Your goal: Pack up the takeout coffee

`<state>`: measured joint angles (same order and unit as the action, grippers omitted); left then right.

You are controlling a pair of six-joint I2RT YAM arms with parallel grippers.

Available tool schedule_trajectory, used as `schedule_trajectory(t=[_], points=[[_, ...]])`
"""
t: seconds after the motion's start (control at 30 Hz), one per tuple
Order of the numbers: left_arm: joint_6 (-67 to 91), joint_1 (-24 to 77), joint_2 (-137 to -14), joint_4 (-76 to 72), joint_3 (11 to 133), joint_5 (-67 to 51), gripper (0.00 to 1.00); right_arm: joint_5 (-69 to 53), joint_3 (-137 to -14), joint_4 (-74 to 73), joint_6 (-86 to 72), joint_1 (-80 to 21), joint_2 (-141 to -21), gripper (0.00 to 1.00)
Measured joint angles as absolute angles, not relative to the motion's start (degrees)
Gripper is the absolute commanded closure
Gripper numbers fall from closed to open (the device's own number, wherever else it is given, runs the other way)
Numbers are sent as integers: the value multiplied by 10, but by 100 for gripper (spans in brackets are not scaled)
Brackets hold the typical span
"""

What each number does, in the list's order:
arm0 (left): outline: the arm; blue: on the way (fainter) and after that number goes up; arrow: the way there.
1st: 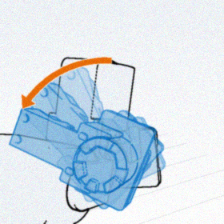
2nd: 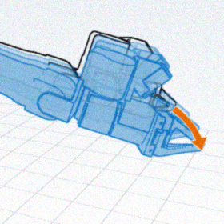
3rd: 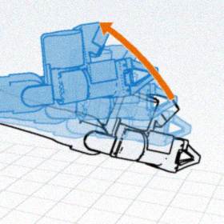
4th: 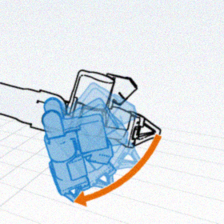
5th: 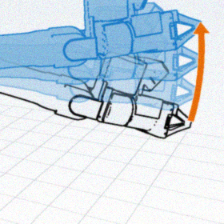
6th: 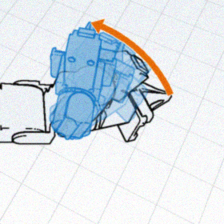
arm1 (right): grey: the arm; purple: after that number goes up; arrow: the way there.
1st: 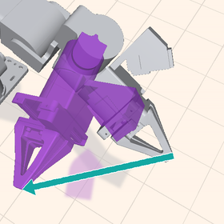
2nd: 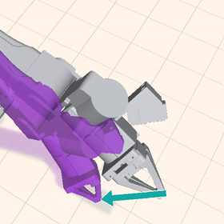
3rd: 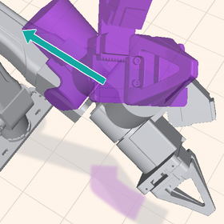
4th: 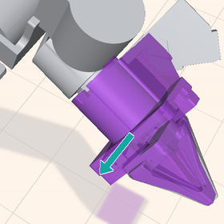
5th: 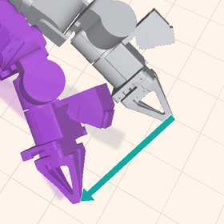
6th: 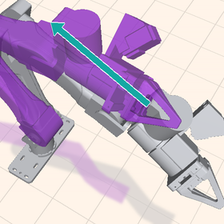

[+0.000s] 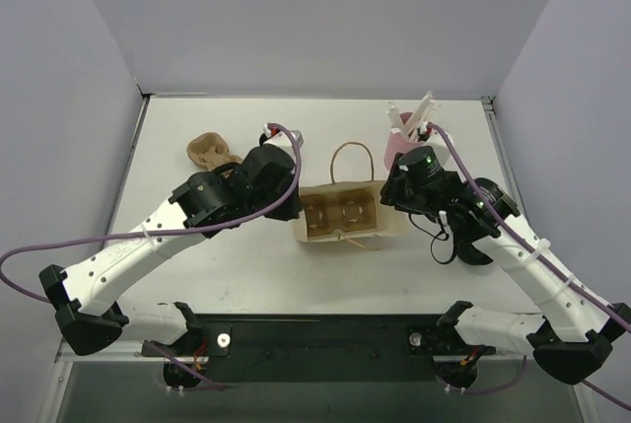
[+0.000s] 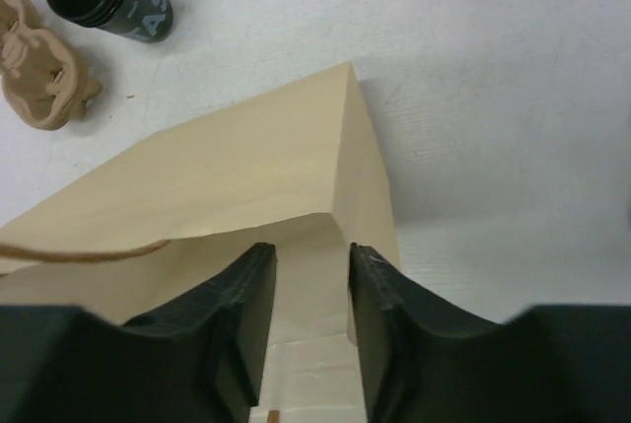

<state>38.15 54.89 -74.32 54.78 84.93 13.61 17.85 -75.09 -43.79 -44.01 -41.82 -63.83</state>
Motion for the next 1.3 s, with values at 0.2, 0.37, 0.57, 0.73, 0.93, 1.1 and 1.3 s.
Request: schedule_trajectory(t=[0.2, 0.37, 0.57, 0.73, 0.93, 1.1, 1.3], points=[[340, 529, -713, 477, 782, 113, 100, 156, -759, -440, -376, -418, -592, 38], [300, 515, -670, 426, 716, 72, 100, 170, -801, -452, -342, -396, -542, 33], [279, 513, -646, 393, 691, 35, 100, 173, -799, -470, -291, -209, -551, 21], [278, 513, -631, 370, 661, 12, 100, 131, -758, -476, -255, -45, -622, 9], [278, 513, -603, 352, 617, -13, 100, 65, -730, -473, -216, 88, -729, 18], [279, 513, -593, 338, 605, -25, 100, 18, -730, -462, -189, 163, -785, 18], [285, 513, -580, 331, 587, -33, 100, -31, -730, -446, -164, 195, -841, 18]])
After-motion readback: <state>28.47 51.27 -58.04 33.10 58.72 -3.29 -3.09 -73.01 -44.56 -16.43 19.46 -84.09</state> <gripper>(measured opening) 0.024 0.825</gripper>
